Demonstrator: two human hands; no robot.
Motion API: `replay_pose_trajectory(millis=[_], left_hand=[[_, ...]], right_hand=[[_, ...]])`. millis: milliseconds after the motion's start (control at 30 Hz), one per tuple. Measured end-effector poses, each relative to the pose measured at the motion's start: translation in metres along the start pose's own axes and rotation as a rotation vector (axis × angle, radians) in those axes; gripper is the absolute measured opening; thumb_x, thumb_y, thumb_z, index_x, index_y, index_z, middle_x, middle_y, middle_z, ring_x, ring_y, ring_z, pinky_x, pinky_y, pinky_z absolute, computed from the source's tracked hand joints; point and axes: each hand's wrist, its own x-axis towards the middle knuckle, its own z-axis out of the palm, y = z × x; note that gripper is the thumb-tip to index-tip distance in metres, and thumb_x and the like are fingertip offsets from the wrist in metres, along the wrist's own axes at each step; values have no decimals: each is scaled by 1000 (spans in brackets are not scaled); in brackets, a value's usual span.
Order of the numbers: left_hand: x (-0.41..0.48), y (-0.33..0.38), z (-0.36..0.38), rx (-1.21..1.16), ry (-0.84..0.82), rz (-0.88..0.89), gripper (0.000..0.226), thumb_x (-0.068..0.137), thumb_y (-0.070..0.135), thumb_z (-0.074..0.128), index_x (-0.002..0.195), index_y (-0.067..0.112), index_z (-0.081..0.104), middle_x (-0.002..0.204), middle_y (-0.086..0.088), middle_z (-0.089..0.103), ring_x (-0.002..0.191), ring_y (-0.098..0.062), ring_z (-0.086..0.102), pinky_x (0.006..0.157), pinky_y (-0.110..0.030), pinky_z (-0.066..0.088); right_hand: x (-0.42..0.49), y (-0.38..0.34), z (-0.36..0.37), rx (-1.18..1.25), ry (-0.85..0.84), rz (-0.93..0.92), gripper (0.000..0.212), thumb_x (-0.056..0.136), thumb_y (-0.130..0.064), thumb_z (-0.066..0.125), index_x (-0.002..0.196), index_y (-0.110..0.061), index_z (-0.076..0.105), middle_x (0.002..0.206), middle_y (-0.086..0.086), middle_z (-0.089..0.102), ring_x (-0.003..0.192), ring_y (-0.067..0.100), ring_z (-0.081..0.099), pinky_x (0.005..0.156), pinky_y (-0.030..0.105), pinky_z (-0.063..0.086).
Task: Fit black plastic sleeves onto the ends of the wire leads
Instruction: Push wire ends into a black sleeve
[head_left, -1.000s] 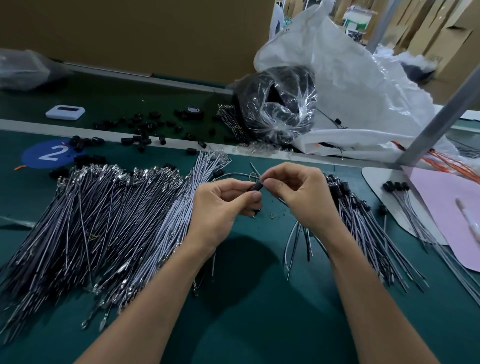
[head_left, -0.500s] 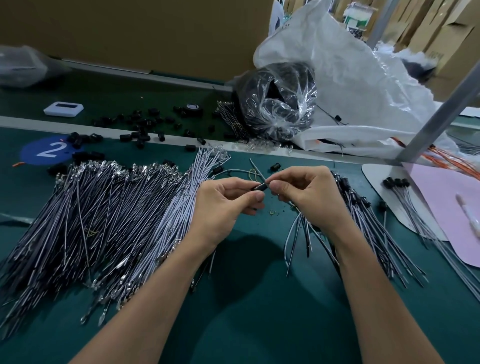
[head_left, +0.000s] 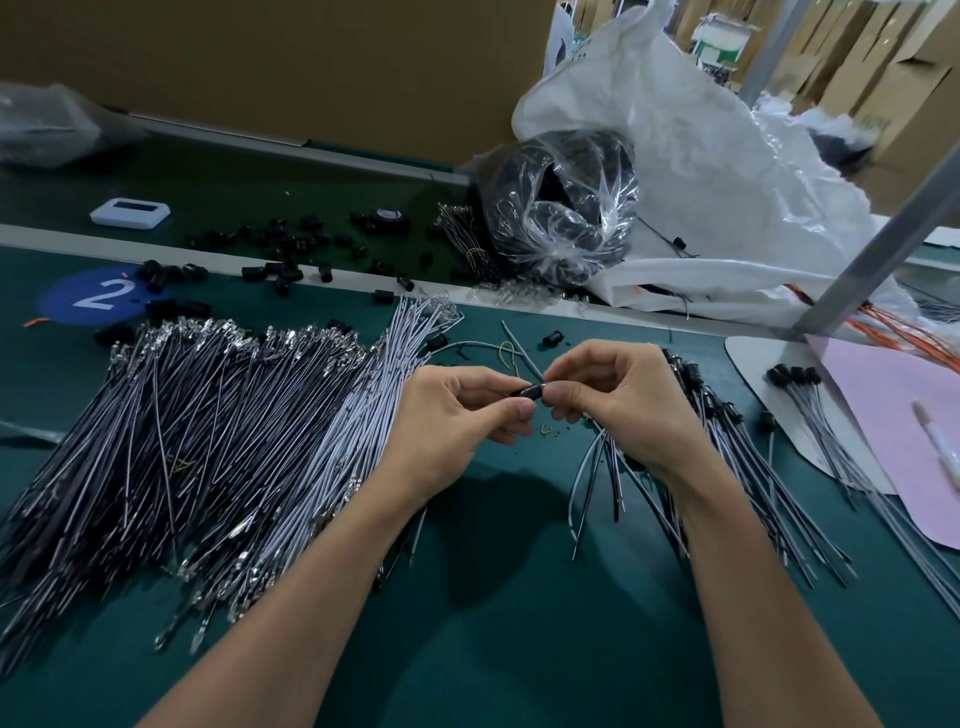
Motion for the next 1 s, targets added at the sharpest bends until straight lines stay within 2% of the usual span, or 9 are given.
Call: replay_pose_trajectory(millis=[133,267,467,600,767,1000], left_hand=[[-2,4,-4,17,-64,-7,14,79,-4,74,90,6,75,73,-14,74,63,-20,72,59,-25,58],[-3,9,-6,10,-118,-19,13,79,-5,74,88,5,74,70,-13,74,60,-19,71,59,-25,58],[-5,9,-5,-2,-94,-12,12,79,-5,73,85,5,73,67,-12,73,59,-20,71,58,-27,59],[-3,7,-5,22,-44,7,11,81,-4,73,87,4,74,71,-14,74,60,-20,72,57,-25,58],[-3,2,0,96,29,80,19,80,1,76,83,19,75,71,-4,75,64,-20,74,60,-28,59],[0,4,0,1,51,45,14,78,-3,76,85,8,74,71,-13,74,62,-22,73,57,-25,57]], right_hand=[[-1,0,-3,83,-57,-10,13,73,7,75,73,-5,69,63,9,69,53,15,64,53,22,52],[-3,1,-2,166,-97,-6,11,65,-5,75,71,-2,67,62,12,67,52,16,63,51,22,51],[-4,2,2,188,-68,-20,13,63,-9,76,70,-3,68,60,11,68,50,17,62,49,22,49],[-2,4,5,149,-45,-14,13,72,5,76,69,-5,68,59,7,69,48,16,61,47,22,48],[-1,4,5,122,-1,69,11,79,4,74,72,-4,69,61,9,70,50,17,63,48,21,48],[-2,6,-2,65,-23,56,14,77,6,74,73,-6,69,63,7,71,54,15,65,52,21,51]])
